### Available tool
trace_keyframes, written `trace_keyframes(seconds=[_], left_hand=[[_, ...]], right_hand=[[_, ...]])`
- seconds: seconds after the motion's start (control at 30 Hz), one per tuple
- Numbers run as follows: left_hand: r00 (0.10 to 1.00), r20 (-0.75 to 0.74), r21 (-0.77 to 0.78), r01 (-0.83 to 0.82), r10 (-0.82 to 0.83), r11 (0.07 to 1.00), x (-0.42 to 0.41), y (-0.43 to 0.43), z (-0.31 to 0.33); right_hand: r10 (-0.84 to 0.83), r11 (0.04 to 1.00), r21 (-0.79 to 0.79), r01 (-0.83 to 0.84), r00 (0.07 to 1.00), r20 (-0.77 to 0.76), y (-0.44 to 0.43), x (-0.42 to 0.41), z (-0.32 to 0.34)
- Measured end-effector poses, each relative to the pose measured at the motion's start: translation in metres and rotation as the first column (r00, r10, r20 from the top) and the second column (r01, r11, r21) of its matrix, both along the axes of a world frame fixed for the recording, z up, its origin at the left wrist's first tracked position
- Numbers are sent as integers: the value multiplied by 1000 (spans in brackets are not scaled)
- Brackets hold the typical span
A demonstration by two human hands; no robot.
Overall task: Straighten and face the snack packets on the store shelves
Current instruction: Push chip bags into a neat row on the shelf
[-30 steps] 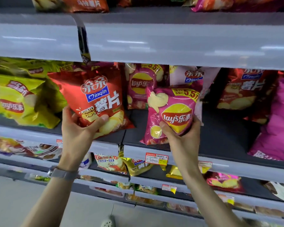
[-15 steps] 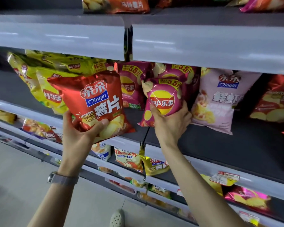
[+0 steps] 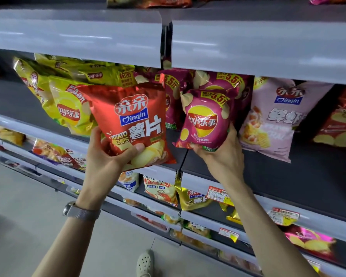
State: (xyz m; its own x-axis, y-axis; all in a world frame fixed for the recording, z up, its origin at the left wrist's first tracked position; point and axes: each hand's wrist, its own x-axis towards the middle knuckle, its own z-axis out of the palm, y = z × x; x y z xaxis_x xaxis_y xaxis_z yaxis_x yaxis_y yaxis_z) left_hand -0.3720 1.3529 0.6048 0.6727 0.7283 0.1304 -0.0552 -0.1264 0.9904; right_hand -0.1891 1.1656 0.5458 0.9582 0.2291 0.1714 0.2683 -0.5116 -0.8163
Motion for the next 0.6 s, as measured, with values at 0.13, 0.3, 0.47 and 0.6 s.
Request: trace_keyframes(seconds=[0.13, 0.3, 0.47, 0.6], left_hand=[[999, -6, -12, 49, -49, 999, 2, -7, 4], [991, -9, -24, 132, -132, 991, 6, -19, 12], [976, -28, -13, 216, -216, 976, 21, -45, 11], [956, -15, -38, 293, -293, 955, 44, -80, 5]], right_hand=[[1, 999, -55, 2, 999, 47, 0, 2, -1], [52, 999, 1, -52, 999, 13, -15, -2, -1], [84, 969, 231, -84, 996, 13, -51, -34, 12], [137, 928, 357, -103, 988, -72, -83, -52, 19]])
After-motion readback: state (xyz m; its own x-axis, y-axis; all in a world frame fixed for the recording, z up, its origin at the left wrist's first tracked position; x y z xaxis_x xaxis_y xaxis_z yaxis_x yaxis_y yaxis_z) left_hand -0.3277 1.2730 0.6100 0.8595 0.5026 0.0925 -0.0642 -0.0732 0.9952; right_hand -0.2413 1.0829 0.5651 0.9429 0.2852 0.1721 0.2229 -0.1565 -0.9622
